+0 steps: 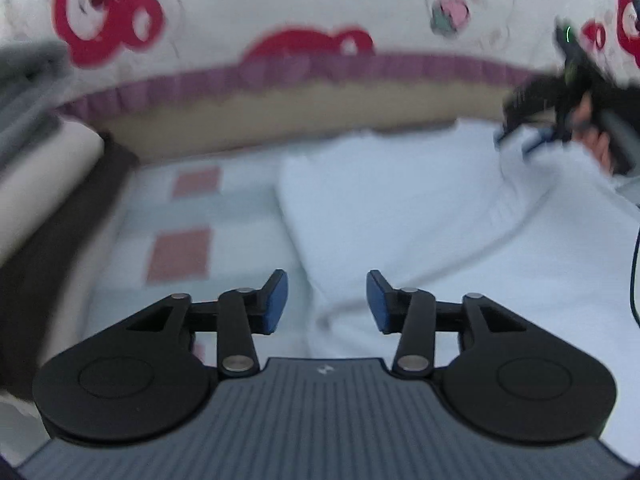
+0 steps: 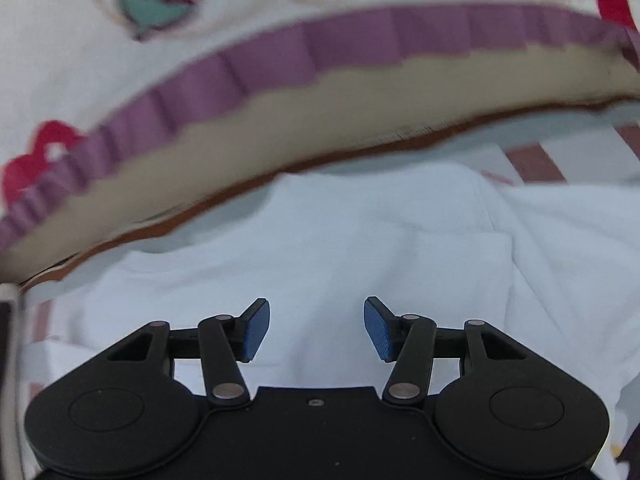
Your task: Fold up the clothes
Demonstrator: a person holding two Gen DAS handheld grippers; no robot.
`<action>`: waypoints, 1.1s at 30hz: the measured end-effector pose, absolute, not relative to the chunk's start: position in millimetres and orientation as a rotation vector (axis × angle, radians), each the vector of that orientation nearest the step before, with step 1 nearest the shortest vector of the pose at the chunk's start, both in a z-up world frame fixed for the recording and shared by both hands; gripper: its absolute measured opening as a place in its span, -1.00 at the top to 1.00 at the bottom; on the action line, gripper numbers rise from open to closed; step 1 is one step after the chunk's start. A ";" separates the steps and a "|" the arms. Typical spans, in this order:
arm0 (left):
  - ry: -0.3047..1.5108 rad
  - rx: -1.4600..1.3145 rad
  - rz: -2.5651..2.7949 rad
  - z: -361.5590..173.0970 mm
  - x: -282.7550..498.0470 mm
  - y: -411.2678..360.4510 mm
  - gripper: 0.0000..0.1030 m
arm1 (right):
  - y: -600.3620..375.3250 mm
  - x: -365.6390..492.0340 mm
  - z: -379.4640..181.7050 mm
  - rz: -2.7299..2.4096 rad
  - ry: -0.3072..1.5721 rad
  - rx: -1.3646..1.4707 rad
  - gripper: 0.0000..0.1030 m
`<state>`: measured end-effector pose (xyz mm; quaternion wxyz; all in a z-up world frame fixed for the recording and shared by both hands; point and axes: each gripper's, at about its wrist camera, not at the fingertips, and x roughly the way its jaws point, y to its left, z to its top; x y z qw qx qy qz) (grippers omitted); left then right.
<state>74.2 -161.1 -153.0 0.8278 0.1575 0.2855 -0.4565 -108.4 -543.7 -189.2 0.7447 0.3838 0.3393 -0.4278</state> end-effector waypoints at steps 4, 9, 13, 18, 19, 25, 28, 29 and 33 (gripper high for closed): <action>0.797 0.038 -0.974 -156.4 105.5 -178.3 0.05 | -543.6 -98.9 -196.0 -0.933 0.764 0.796 -0.29; 0.759 0.401 -0.848 -191.0 85.1 -248.4 0.05 | -520.9 -151.1 -168.0 -0.906 0.641 0.757 0.86; 0.760 0.451 -0.833 -205.6 78.9 -260.0 0.03 | -502.7 -192.8 -145.5 -0.884 0.543 0.725 0.87; 0.770 0.452 -0.837 -204.7 79.4 -257.0 0.00 | -486.8 -253.0 -147.5 -0.945 0.536 0.750 0.99; 0.773 0.449 -0.838 -204.9 79.9 -256.4 0.00 | -485.2 -266.8 -154.6 -0.978 0.561 0.770 0.99; 0.833 0.423 -0.820 -205.4 85.7 -248.5 -0.21 | -484.6 -325.0 -173.5 -1.039 0.546 0.907 0.80; 0.881 0.365 -0.823 -206.6 92.9 -241.9 -0.22 | -487.6 -324.4 -166.9 -0.977 0.458 0.916 0.29; 0.881 0.365 -0.825 -206.7 92.8 -241.2 -0.21 | -489.4 -319.3 -163.7 -0.953 0.442 0.903 0.16; 0.879 0.364 -0.824 -206.6 91.8 -240.7 -0.22 | -509.6 -291.7 -160.1 -0.861 0.445 0.881 -0.12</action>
